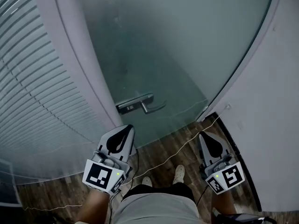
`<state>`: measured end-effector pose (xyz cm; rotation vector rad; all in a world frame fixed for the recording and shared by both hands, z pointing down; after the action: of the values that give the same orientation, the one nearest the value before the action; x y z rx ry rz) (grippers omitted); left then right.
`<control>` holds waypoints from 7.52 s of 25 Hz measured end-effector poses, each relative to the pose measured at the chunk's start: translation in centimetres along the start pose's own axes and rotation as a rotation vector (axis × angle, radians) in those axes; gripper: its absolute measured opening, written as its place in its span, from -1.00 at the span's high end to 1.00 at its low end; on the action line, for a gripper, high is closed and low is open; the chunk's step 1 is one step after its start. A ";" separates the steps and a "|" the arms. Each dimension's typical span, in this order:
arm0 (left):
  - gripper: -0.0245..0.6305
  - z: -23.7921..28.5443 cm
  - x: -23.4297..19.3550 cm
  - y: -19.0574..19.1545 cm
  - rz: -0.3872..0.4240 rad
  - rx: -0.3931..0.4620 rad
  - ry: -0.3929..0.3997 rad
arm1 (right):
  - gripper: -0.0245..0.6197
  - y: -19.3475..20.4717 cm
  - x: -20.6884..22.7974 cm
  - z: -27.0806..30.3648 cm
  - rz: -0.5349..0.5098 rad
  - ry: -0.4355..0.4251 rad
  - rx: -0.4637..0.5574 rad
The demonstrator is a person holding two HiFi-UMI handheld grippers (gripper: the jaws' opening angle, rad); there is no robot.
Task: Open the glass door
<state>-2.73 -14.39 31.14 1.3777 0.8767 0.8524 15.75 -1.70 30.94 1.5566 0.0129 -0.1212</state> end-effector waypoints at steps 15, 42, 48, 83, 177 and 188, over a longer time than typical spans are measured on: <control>0.93 2.6 -1.1 -0.1 -0.025 -0.017 -0.351 | 0.92 2.2 5.4 10.5 0.024 -0.396 -0.036; 0.93 2.4 0.6 4.3 -0.127 -0.111 -0.514 | 0.33 13.5 2.9 20.4 -0.211 -0.720 -0.453; 0.93 2.0 0.4 4.5 -0.137 -0.114 -0.521 | 0.44 13.9 2.4 20.5 -0.240 -0.733 -0.468; 0.93 1.5 0.1 5.1 -0.148 -0.095 -0.557 | 0.45 14.9 3.4 25.9 -0.180 -0.657 -0.463; 0.93 -13.3 14.4 2.0 -0.101 0.021 -0.454 | 0.92 -1.2 1.1 -8.4 -0.050 -0.295 0.066; 0.93 -19.2 23.1 2.4 -0.123 0.000 -0.506 | 0.91 -1.7 -0.9 -17.8 -0.056 -0.373 0.082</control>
<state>-9.74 14.86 33.05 1.4347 0.5587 0.3786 15.93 16.07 29.01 1.5957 -0.2449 -0.4596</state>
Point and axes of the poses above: the fingertips, and each gripper's own axes: z forward along the fingers, x to its right, y out of its underside, the point moved 2 cm from there along -z, backward along the fingers, and after that the axes turned 1 degree about -x, right-handed, at the moved point
